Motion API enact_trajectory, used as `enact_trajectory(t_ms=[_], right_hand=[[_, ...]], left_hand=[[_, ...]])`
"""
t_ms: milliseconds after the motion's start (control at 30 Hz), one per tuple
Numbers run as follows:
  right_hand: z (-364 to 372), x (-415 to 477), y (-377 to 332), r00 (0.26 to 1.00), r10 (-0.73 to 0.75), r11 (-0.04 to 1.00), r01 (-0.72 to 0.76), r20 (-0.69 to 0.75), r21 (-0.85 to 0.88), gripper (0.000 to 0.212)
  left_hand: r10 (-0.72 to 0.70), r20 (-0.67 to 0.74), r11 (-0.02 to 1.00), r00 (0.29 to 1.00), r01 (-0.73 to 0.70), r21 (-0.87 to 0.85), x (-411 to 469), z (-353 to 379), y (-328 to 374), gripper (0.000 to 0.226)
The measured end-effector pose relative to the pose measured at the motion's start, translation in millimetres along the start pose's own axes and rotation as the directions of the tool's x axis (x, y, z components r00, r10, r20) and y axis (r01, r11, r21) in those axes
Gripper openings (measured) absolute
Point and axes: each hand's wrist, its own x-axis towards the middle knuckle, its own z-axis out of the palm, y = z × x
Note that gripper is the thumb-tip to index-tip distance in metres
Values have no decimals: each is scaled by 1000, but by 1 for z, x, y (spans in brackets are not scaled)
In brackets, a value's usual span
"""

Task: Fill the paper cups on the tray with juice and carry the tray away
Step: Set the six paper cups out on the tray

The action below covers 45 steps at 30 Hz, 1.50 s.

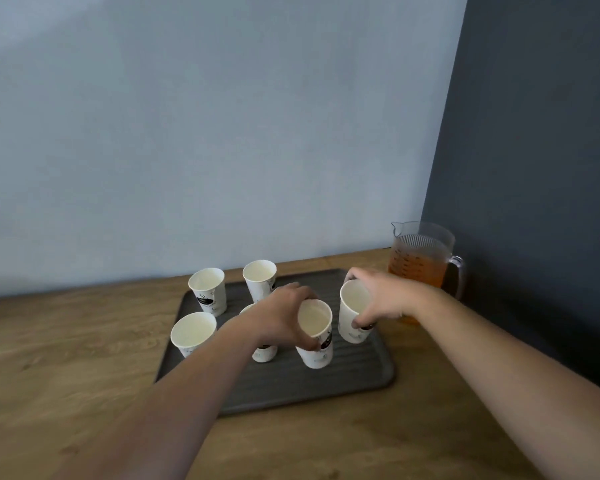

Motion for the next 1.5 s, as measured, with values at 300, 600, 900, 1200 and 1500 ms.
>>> enact_trajectory(t_ms=[300,600,900,1200,1500], right_hand=[[14,97,16,961,34,998,-17,-275,65,89],[40,158,30,970,41,997,-24,-241,72,90],[52,162,51,951,72,949,28,-300,314,105],[69,163,62,965,130,830,19,-226,558,87],[68,178,51,977,84,820,45,-196,571,80]], left_hand=[[-23,-40,999,999,25,35,39,17,-15,79],[-22,-15,998,1000,23,61,54,35,-26,82],[-39,-37,997,999,36,-70,45,31,-31,94],[-95,-87,986,992,81,-148,43,36,-33,81],[-108,-100,978,989,88,-189,52,39,-26,81]])
